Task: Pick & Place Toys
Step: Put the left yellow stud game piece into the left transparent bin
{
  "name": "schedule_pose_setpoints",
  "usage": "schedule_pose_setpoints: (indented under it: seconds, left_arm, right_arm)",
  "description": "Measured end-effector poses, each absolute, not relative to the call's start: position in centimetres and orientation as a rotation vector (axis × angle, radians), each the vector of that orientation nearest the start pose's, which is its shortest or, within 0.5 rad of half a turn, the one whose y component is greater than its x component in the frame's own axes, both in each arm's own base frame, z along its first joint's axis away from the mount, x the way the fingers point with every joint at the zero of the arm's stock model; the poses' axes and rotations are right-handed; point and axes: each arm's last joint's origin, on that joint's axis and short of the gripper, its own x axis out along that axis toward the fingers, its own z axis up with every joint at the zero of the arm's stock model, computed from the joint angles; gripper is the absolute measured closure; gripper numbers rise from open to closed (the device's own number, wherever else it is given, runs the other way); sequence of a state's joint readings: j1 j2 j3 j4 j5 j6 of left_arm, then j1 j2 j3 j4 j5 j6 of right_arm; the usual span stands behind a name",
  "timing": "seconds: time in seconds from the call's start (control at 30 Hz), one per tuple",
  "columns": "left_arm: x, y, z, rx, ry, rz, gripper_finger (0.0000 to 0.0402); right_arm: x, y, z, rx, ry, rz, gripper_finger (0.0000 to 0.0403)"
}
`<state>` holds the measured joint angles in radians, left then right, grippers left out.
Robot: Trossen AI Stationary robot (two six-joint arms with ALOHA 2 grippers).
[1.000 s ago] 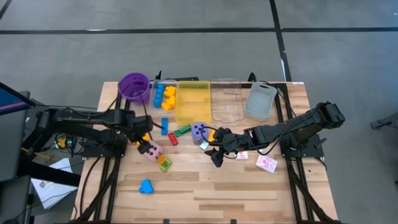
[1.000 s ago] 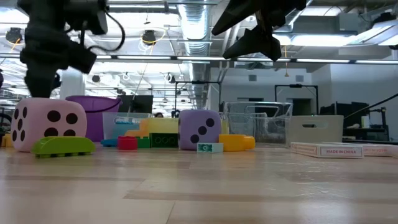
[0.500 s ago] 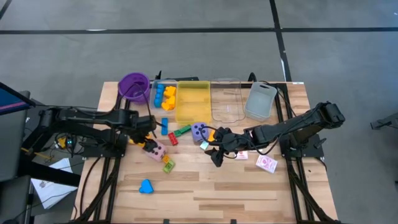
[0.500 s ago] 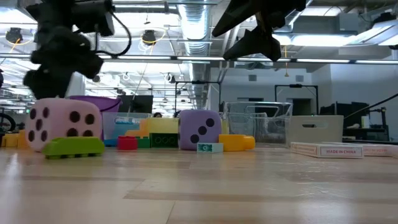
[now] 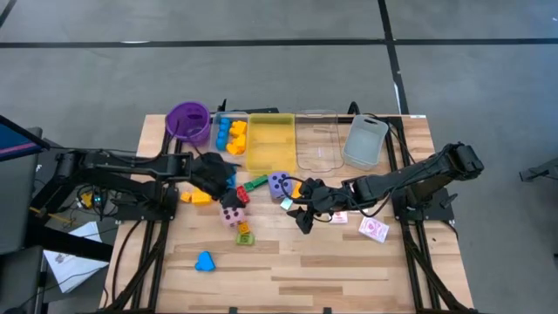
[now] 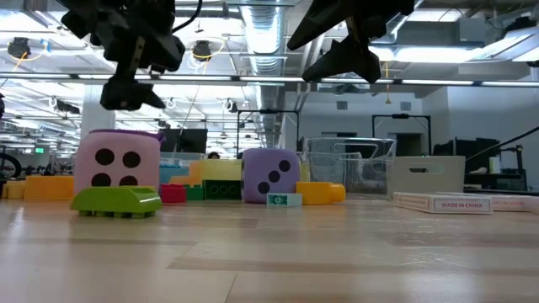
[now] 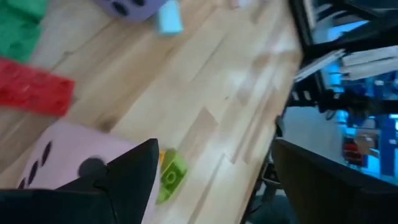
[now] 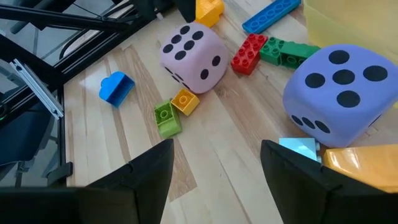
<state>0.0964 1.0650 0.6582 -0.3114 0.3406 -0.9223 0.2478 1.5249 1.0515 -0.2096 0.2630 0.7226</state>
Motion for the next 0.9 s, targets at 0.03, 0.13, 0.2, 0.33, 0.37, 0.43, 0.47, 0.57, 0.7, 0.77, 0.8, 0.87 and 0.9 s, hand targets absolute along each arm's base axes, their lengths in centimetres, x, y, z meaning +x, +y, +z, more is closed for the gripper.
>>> schedule_pose_setpoints:
  seconds: [0.03, 0.13, 0.2, 0.33, 0.37, 0.43, 0.47, 0.57, 0.7, 0.77, 0.8, 0.87, 0.9]
  left_arm:
    - [21.1, 1.1, 23.2, -1.030, 0.765, 0.089, 0.0096]
    - [20.7, 1.3, 23.4, -0.981, 0.774, 0.019, 0.0096]
    - [20.4, 1.4, 23.8, -0.944, 0.755, -0.024, 0.0096]
    - [19.5, 1.3, 24.2, -0.890, 0.759, -0.045, 0.0096]
    - [19.3, 1.3, 24.2, -0.876, 0.770, -0.045, 0.0096]
    - [18.6, 1.3, 24.0, -0.858, 0.816, -0.013, 0.0096]
    - [18.3, 1.3, 23.7, -0.855, 0.847, 0.017, 0.0096]
    - [17.5, 1.3, 23.0, -0.841, 0.938, 0.112, 0.0096]
    - [16.7, 1.3, 22.4, -0.779, 1.032, 0.162, 0.0096]
    - [16.4, 1.3, 22.2, -0.755, 1.063, 0.165, 0.0096]
    - [16.3, 1.3, 22.2, -0.746, 1.074, 0.164, 0.0096]
    - [16.1, 1.3, 22.1, -0.725, 1.094, 0.157, 0.0096]
    - [16.1, 1.3, 22.0, -0.707, 1.104, 0.155, 0.0096]
  right_arm:
    - [31.9, 7.3, 24.9, 0.523, 0.620, -0.250, 0.0168]
    - [31.9, 7.3, 24.9, 0.509, 0.621, -0.245, 0.0168]
    - [31.9, 7.3, 24.9, 0.501, 0.622, -0.242, 0.0168]
    - [31.9, 7.3, 24.9, 0.500, 0.622, -0.241, 0.0168]
    - [31.9, 7.3, 24.9, 0.500, 0.622, -0.241, 0.0168]
    - [31.9, 7.3, 24.9, 0.500, 0.622, -0.241, 0.0168]
    - [31.9, 7.3, 24.9, 0.500, 0.622, -0.241, 0.0168]
    - [31.9, 7.3, 24.9, 0.498, 0.623, -0.240, 0.0168]
    - [31.9, 7.3, 24.9, 0.489, 0.624, -0.235, 0.0168]
    - [31.9, 7.3, 24.9, 0.476, 0.626, -0.230, 0.0168]
    - [31.9, 7.3, 24.9, 0.476, 0.626, -0.230, 0.0168]
    - [31.9, 7.3, 24.9, 0.474, 0.626, -0.229, 0.0168]
    - [31.9, 7.3, 24.9, 0.473, 0.626, -0.229, 0.0168]
